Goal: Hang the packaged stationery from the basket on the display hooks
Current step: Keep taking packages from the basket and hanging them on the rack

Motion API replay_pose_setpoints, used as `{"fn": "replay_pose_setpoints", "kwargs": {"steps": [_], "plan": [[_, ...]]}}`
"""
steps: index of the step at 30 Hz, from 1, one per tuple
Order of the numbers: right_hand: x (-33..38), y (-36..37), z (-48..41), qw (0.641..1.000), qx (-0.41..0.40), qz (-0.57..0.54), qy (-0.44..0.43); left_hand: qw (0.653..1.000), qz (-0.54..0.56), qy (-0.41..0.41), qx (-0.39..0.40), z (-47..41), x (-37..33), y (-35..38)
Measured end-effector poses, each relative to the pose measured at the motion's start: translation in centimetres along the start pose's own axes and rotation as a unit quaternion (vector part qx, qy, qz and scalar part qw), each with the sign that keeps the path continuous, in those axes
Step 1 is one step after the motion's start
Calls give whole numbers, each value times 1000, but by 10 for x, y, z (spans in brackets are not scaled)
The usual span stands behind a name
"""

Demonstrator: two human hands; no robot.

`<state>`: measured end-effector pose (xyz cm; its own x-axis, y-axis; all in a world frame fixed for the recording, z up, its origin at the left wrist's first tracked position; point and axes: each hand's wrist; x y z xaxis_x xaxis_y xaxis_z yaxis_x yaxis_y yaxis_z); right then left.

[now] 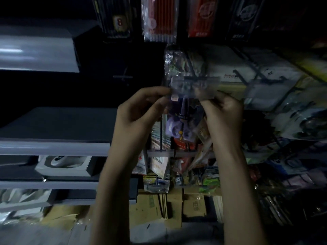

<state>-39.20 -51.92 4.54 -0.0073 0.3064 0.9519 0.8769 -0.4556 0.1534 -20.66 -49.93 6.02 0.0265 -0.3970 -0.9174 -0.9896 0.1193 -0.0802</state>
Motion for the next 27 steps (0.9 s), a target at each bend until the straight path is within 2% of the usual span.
{"fn": "replay_pose_setpoints", "kwargs": {"steps": [4,7,12,18,27], "plan": [[1,-4,-4,999,15,9,29,996,-49,-7,-69,-5,32,15],[3,-5,-6,998,33,14,59,991,-65,-58,-103,-7,57,25],[2,-10,-3,998,26,20,55,989,13,-124,-79,0,74,33],[-11,-25,13,997,48,46,44,992,1,-96,-86,5,75,32],[-36,-33,37,994,3,113,-1,992,-31,-45,-117,22,81,37]]}}
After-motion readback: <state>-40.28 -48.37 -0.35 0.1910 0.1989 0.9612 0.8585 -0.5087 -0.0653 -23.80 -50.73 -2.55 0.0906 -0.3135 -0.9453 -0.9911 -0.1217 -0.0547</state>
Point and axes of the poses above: each hand's wrist, its own z-axis away from the middle knuckle, its own y-axis out of the palm, x = y × z, and after that the axes turned 9 degrees about -z, right-handed
